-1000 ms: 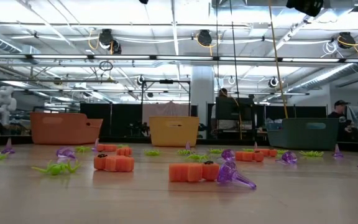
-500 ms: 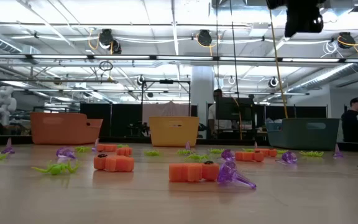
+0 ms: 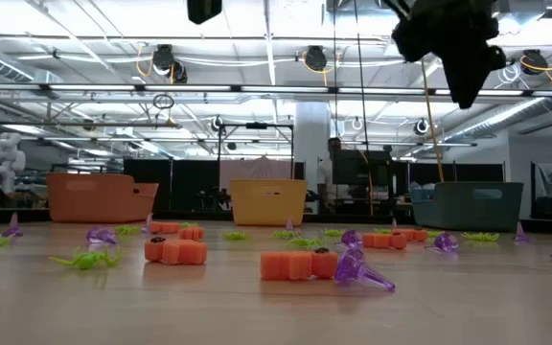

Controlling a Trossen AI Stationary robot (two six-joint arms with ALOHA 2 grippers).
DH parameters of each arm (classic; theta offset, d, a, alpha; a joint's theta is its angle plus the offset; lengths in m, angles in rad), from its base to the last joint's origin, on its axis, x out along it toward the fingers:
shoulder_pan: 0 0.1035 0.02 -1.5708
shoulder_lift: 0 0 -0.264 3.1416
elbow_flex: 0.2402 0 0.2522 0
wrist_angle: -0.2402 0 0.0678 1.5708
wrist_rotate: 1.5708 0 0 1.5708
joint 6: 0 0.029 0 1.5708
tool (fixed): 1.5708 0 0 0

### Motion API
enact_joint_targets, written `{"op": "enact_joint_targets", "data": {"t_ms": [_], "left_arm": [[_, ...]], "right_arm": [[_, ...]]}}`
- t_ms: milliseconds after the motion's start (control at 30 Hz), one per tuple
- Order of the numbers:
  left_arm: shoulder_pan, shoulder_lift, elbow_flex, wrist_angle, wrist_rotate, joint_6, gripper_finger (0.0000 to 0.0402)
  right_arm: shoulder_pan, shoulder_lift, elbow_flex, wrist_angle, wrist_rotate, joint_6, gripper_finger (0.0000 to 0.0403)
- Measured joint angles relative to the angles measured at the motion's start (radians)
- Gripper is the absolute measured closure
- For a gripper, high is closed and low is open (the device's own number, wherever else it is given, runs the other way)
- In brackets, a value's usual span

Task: Sort Halloween decoration
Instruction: Put the green spider toy into the orange bin

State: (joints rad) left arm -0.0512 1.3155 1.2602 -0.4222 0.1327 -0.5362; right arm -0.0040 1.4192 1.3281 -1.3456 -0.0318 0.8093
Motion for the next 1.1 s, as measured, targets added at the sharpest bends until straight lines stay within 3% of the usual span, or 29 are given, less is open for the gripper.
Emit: {"op": "enact_joint_targets", "data": {"t_ms": [200, 400, 1100], "left_arm": [[-0.008, -0.005, 0.0, -0.061, 0.009, -0.006, 0.0402], [-0.024, -0.023, 0.0, -0.107, 0.011, -0.008, 0.0402], [-0.023, -0.032, 0.0, -0.111, 0.011, -0.001, 0.0402]], "right_arm": [[0.0, 0.066, -0.016, 0.029, 0.001, -0.055, 0.0249], [0.004, 0.076, -0.138, 0.111, -0.062, -0.051, 0.0229], [0.045, 0.074, -0.422, 0.421, -0.068, 0.016, 0.0227]]}}
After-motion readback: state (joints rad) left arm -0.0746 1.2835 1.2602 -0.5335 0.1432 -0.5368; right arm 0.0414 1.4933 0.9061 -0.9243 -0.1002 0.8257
